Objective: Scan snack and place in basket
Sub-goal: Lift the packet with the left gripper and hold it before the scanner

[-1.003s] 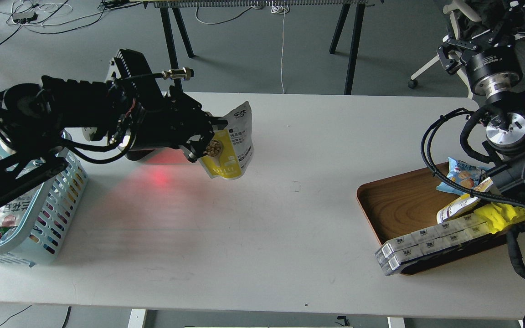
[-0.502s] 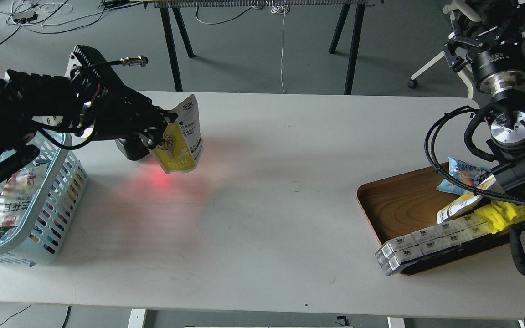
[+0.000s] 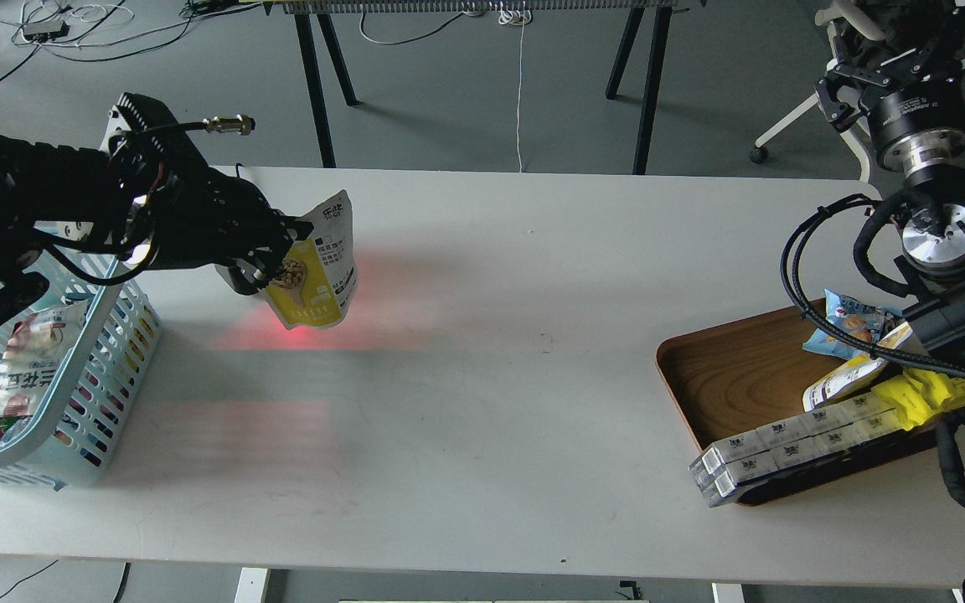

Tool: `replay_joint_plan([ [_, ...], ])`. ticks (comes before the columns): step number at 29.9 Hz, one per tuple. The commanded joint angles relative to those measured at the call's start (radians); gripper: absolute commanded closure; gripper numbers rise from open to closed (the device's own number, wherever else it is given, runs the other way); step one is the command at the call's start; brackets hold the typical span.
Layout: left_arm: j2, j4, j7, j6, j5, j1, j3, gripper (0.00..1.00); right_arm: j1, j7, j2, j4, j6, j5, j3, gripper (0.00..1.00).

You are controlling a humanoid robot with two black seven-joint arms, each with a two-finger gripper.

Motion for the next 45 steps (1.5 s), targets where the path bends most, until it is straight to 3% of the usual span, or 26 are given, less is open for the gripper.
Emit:
replay_joint_plan([
  [1, 0.027, -0.042, -0.008, 0.0, 0.0, 0.0, -0.006, 1.0, 0.001, 0.0, 0.001, 0.001, 0.0, 0.0, 0.0, 0.0],
  [5, 0.058, -0.087, -0.017, 0.0, 0.0, -0.002, -0.011, 1.0, 0.001, 0.0, -0.001, 0.001, 0.0, 0.0, -0.002, 0.0],
  [18, 0.065, -0.076, -0.036, 0.0, 0.0, -0.012, -0.164, 1.0, 0.001, 0.002, -0.002, 0.001, 0.0, 0.0, 0.0, 0.0],
  [28, 0.032, -0.013, -0.023, 0.0, 0.0, 0.023, -0.12, 1.0, 0.001, 0.002, -0.002, 0.0, 0.0, 0.0, 0.005, 0.0],
  [45, 0.035, -0.051, -0.028, 0.0, 0.0, 0.069, -0.109, 1.0, 0.001, 0.003, -0.001, 0.001, 0.0, 0.0, 0.005, 0.0],
])
